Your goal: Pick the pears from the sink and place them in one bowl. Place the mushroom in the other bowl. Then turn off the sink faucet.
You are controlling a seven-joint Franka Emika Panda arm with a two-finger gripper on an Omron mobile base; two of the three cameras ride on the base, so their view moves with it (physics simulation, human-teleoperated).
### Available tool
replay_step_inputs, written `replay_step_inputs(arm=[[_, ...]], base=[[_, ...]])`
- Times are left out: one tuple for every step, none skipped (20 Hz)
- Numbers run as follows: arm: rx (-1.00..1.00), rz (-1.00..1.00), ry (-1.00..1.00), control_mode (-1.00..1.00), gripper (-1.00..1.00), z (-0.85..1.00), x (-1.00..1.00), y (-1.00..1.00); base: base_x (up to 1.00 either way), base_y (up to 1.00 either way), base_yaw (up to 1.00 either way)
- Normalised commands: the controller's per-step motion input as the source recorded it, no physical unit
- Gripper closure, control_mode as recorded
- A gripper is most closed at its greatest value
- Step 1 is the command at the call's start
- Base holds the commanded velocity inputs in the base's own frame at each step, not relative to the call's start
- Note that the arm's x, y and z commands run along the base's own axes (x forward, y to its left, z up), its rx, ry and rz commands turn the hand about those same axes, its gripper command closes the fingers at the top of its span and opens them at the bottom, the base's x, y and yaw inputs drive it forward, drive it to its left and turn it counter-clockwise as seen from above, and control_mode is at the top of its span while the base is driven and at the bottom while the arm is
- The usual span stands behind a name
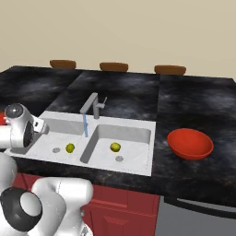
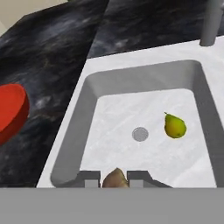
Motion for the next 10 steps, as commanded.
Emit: replay_step_inputs(arm=[[-0.02, 0.18, 0.00, -1.00, 1.00, 0.39, 0.28, 0.92], [-0.04, 0.17, 0.00, -1.00, 1.00, 0.35, 0.28, 0.95], [-0.07, 0.17, 0.00, -1.00, 1.00, 0.25, 0.25, 1.00], [-0.09, 0.16, 0.00, -1.00, 1.00, 0.20, 0.22, 1.00], [-0.10, 0.15, 0.00, -1.00, 1.00, 0.18, 0.22, 1.00], [-0.11, 0.15, 0.00, -1.00, 1.00, 0.17, 0.22, 1.00], [-0.12, 0.15, 0.00, -1.00, 1.00, 0.15, 0.21, 1.00], [-0.12, 0.13, 0.00, -1.00, 1.00, 0.14, 0.20, 1.00], [-0.13, 0.12, 0.00, -1.00, 1.00, 0.13, 0.19, 1.00], [-0.13, 0.12, 0.00, -1.00, 1.00, 0.15, 0.17, 1.00]], base=[[0.00, 0.00, 0.00], [0.00, 0.00, 0.00], [0.00, 0.00, 0.00], [0.00, 0.00, 0.00], [0.00, 0.00, 0.00], [0.00, 0.00, 0.00], [0.00, 0.00, 0.00], [0.00, 0.00, 0.00], [0.00, 0.00, 0.00], [0.00, 0.00, 0.00]])
